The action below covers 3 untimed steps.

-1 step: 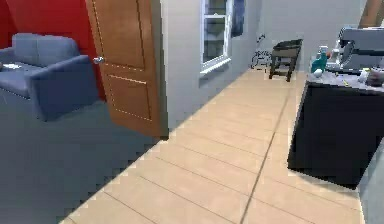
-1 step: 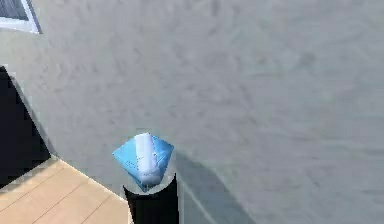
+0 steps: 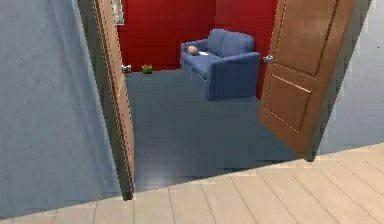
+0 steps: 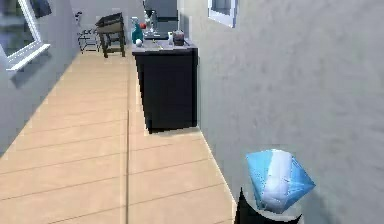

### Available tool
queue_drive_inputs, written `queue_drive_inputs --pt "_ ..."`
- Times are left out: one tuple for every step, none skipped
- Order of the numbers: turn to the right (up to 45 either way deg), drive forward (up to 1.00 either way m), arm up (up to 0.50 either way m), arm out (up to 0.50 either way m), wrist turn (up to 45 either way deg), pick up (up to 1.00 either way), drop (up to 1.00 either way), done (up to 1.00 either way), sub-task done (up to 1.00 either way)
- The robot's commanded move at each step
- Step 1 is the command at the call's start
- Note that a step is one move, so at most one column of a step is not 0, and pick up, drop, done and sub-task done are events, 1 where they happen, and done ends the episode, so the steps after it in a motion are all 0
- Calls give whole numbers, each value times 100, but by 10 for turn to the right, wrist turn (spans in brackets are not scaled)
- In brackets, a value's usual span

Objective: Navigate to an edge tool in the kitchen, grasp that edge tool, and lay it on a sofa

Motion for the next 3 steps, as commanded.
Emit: queue_drive_inputs --pt "-210 0 0 0 0 0 0 0 0" --pt "0 5 0 0 0 0 0 0 0" --pt "450 0 0 0 0 0 0 0 0"
